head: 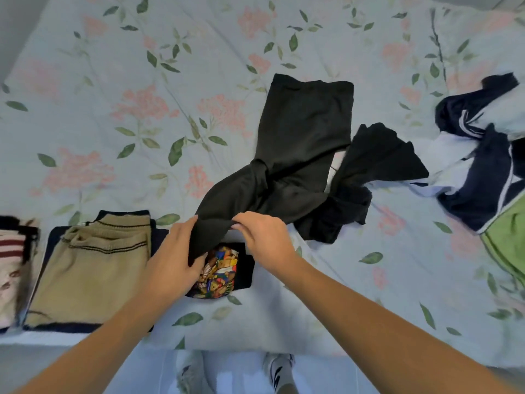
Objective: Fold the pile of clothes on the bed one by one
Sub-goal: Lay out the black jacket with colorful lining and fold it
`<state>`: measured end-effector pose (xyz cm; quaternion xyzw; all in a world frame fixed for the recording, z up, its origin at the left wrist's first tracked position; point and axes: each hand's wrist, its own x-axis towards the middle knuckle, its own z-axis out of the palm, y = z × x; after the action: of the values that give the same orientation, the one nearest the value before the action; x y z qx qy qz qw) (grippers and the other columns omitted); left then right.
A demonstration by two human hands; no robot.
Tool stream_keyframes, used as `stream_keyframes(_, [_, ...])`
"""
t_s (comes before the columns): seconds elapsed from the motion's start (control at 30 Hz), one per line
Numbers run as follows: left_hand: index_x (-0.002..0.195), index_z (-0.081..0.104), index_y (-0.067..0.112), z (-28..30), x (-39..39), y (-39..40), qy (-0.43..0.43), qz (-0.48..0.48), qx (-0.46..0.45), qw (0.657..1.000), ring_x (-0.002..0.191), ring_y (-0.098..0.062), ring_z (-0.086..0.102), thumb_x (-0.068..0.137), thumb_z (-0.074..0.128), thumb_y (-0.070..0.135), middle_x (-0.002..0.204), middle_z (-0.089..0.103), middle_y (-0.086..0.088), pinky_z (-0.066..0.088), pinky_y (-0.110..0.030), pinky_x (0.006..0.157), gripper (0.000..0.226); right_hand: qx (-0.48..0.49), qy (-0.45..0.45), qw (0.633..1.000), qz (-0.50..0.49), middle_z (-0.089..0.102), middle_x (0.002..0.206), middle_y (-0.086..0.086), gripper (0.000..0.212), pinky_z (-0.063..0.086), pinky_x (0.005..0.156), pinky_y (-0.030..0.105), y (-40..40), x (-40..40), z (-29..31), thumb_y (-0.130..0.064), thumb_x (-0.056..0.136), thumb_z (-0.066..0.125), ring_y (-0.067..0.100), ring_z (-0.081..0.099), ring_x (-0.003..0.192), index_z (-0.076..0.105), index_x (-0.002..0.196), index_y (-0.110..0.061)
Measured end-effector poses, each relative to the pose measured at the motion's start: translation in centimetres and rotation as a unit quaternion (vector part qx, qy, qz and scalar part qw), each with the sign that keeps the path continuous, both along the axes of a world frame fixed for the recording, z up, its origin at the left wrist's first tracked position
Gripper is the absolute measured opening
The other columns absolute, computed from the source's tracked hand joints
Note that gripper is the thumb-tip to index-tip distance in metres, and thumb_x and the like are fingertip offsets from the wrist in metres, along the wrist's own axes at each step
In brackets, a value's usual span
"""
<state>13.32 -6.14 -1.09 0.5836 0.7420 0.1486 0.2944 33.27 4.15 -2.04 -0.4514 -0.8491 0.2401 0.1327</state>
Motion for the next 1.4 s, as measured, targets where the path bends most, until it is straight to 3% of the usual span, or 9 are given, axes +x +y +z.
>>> stream_keyframes(0.13, [0.146,0.050,0.033,-1.3,0.5,1.4,0.013,-0.019,0.050,0.998,0.105,-0.028,0.062,0.098,0.056,0.009,0.130,0.055,0.004,0.055,-0.048,0.079,0.054,0.002,-0.005,1.000,0.031,0.074,0.107,0.002,0.024,0.051,0.096,0.043,0.1,2.3,-1.5,-0.029,0.098,0.063,0.025,0.067,0.099,0.072,0.117,-0.016])
stream_keyframes(0.27, [0.133,0.065,0.026,-2.0,-0.6,2.5,-0.031,0.047,0.056,0.997,0.109,-0.025,0.060,0.102,0.055,0.013,0.117,0.061,0.003,0.049,-0.045,0.091,0.035,0.031,-0.148,0.988,-0.026,0.051,0.154,0.008,0.069,0.028,0.124,0.049,2.8,7.7,-3.7,-0.027,0.088,0.078,0.032,0.044,0.145,0.050,0.150,-0.015])
stream_keyframes(0.43, [0.122,0.071,0.025,-2.2,-1.1,4.2,0.034,0.039,0.011,0.999,0.115,-0.025,0.056,0.095,0.067,0.024,0.125,0.052,0.002,0.052,-0.045,0.088,0.027,0.045,-0.226,0.970,-0.080,0.038,0.163,0.014,0.087,0.023,0.127,0.050,7.6,12.0,-4.1,-0.035,0.087,0.080,0.034,0.030,0.154,0.036,0.158,-0.011])
stream_keyframes(0.6, [0.130,0.067,0.020,-1.8,2.1,7.1,0.110,-0.079,0.041,0.990,0.127,-0.033,0.049,0.083,0.079,0.025,0.141,0.051,-0.009,0.051,-0.051,0.097,0.049,0.040,-0.247,0.967,-0.047,0.055,0.148,0.001,0.078,0.019,0.129,0.046,9.1,14.2,-3.8,-0.043,0.089,0.077,0.024,0.045,0.143,0.042,0.155,-0.021])
stream_keyframes(0.73, [0.119,0.071,0.015,-2.1,6.7,10.2,0.145,-0.202,0.072,0.966,0.110,-0.033,0.059,0.086,0.079,0.029,0.125,0.060,-0.007,0.054,-0.047,0.085,0.037,0.042,-0.245,0.968,-0.031,0.059,0.143,0.001,0.077,0.016,0.129,0.045,9.7,15.4,-4.1,-0.043,0.090,0.076,0.023,0.050,0.139,0.042,0.156,-0.020])
stream_keyframes(0.93, [0.103,0.061,0.018,-2.8,11.9,14.0,0.144,-0.216,0.047,0.965,0.100,-0.024,0.054,0.095,0.068,0.034,0.111,0.056,-0.001,0.051,-0.039,0.078,0.019,0.059,-0.272,0.960,-0.026,0.063,0.122,0.003,0.064,0.021,0.127,0.046,11.9,20.5,-5.1,-0.034,0.080,0.083,0.028,0.056,0.122,0.059,0.136,-0.016])
stream_keyframes(1.1, [0.102,0.056,0.020,-2.7,15.2,16.4,0.122,-0.191,0.024,0.974,0.092,-0.021,0.051,0.096,0.067,0.034,0.105,0.050,0.001,0.049,-0.038,0.075,0.019,0.018,-0.323,0.945,-0.048,0.061,0.097,0.000,0.029,0.046,0.097,0.036,13.7,25.7,-5.0,-0.013,0.081,0.072,0.025,0.052,0.098,0.073,0.109,-0.019])
stream_keyframes(1.23, [0.104,0.057,0.020,-2.5,16.4,17.6,0.107,-0.169,0.012,0.980,0.093,-0.021,0.052,0.097,0.066,0.033,0.107,0.050,0.002,0.050,-0.039,0.074,0.018,-0.035,-0.318,0.938,-0.133,0.064,0.096,0.006,0.026,0.044,0.073,0.034,14.5,29.5,-3.7,-0.005,0.083,0.065,0.030,0.058,0.093,0.071,0.107,-0.013])
stream_keyframes(1.4, [0.107,0.059,0.022,-2.5,16.5,18.0,0.085,-0.152,-0.023,0.985,0.093,-0.018,0.055,0.101,0.059,0.038,0.106,0.051,0.006,0.051,-0.038,0.074,0.017,-0.032,-0.272,0.952,-0.135,0.053,0.119,0.003,0.063,0.042,0.097,0.039,13.2,29.2,-2.7,-0.038,0.067,0.076,0.028,0.052,0.110,0.058,0.124,-0.019])
